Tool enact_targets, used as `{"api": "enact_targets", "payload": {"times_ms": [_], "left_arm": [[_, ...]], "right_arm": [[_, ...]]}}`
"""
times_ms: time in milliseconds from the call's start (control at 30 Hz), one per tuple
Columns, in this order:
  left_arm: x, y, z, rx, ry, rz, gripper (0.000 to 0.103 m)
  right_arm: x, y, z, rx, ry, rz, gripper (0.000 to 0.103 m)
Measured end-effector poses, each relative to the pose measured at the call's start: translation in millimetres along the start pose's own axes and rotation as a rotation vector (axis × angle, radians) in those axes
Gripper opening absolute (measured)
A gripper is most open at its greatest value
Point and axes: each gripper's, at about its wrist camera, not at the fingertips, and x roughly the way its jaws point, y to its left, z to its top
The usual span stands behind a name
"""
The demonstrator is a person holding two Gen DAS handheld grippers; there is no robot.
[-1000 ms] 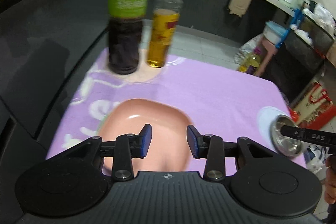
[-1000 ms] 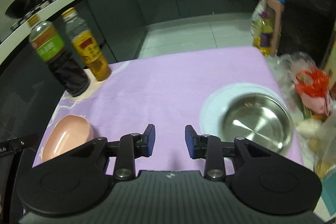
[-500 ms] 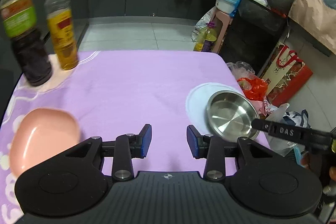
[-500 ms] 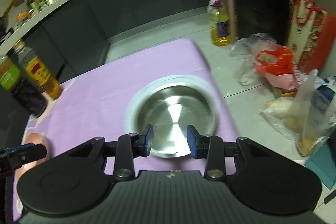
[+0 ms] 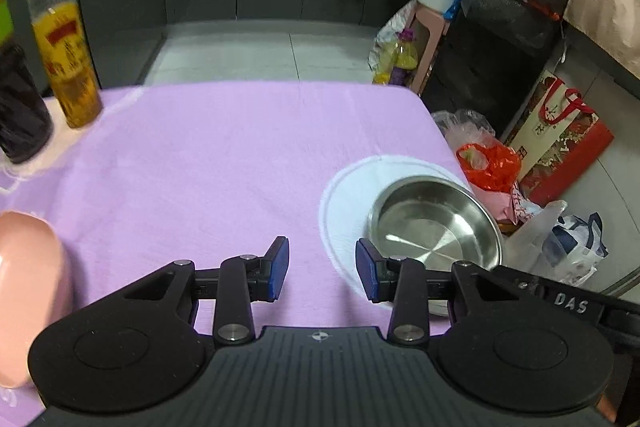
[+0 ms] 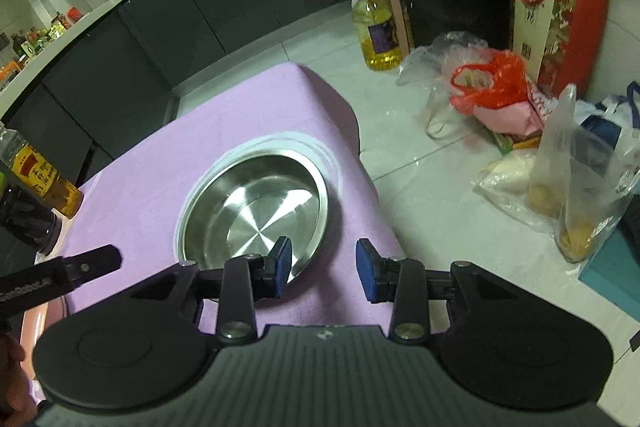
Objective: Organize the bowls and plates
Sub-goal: 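Move both grippers to the steel bowl on the white saucer and grasp its rim, then carry the steel bowl with both grippers over the pink square dish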
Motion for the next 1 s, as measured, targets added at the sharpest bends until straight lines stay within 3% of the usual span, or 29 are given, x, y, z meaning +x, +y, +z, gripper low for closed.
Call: {"api": "enact_targets", "payload": {"times_ms": [367,433,467,500,567,700,1000], "left_arm": [[43,-23,4,0.024,0.074,0.004,0.034],[50,-27,3,0.046,0.109,-0.004,0.033],[52,-28,1,0.052,0.111,-0.007,0.029],[52,-29,-1,0.056,0.091,-0.010,0.022],[49,-35,-3,0.088,0.104,-0.022,0.015],[34,-35,-5,0.084,0.094,-0.022,0.015],[8,-15,-8,0.062,0.095,0.001,0.016]], "right_arm": [[18,-3,6,0.012,0.014,-0.002,0.031],[21,0,8,-0.020,0.018,-0.014,0.026],[21,2,9,-0.029,0.022,-0.019,0.018],[20,2,9,-0.033,0.021,-0.011,0.011],[22,2,6,-0.041,0.035,0.010,0.009],[19,8,6,-0.062,0.030,-0.011,0.008],[-1,24,-1,-0.085,0.014,0.050,0.009]]}}
